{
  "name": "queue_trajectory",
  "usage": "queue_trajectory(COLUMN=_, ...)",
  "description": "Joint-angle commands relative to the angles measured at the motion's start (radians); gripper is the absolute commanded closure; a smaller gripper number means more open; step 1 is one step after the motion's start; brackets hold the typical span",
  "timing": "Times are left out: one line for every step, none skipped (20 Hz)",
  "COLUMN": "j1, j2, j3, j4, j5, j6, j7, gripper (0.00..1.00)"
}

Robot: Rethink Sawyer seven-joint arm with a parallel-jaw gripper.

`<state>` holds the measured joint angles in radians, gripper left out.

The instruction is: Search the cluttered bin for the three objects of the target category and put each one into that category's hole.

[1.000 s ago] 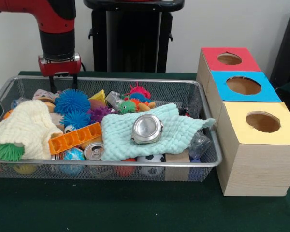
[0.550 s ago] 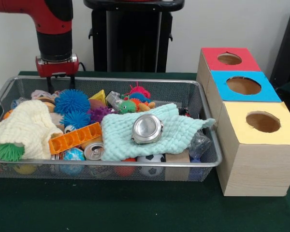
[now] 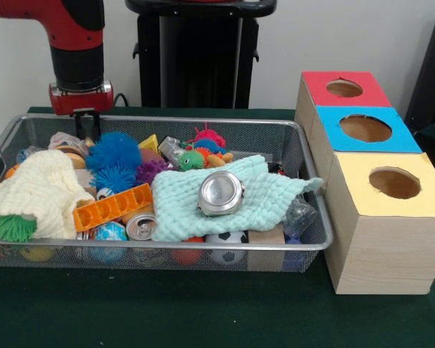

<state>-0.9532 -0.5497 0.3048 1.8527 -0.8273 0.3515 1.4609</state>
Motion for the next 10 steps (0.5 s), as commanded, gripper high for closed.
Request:
queue_trajectory(j1=0.005, j2=0.019, j3=0.037, j4=-0.056, j5=-0.071, j6=-0.159, j7=0.053, gripper=1.0)
queue_trajectory(j1=0.034, j2=0.005, j3=0.006, j4=-0.051, j5=-0.095, j6=-0.201, j7=0.08, gripper=1.0)
queue_trajectory(j1=0.077, j2=-0.002, j3=-0.05, j4=-0.053, j5=-0.108, j6=-0.239, j7=0.128, gripper=1.0)
queue_trajectory(j1=0.072, j2=0.007, j3=-0.067, j4=-0.041, j5=-0.093, j6=-0.304, j7=0.162, gripper=1.0)
queue_trajectory(j1=0.083, j2=0.008, j3=-0.079, j4=-0.039, j5=-0.088, j6=-0.287, j7=0.167, gripper=1.0)
queue_trajectory(j1=0.074, j2=0.007, j3=-0.068, j4=-0.032, j5=-0.079, j6=-0.27, j7=0.153, gripper=1.0)
queue_trajectory(j1=0.063, j2=-0.002, j3=-0.056, j4=-0.016, j5=-0.072, j6=-0.272, j7=0.14, gripper=1.0)
queue_trajectory(j1=0.054, j2=-0.024, j3=-0.04, j4=0.003, j5=-0.059, j6=-0.254, j7=0.124, gripper=1.0)
queue_trajectory(j1=0.048, j2=-0.056, j3=-0.024, j4=0.026, j5=-0.042, j6=-0.237, j7=0.11, gripper=1.0)
queue_trajectory(j1=0.037, j2=-0.091, j3=-0.002, j4=0.052, j5=-0.018, j6=-0.205, j7=0.094, gripper=1.0)
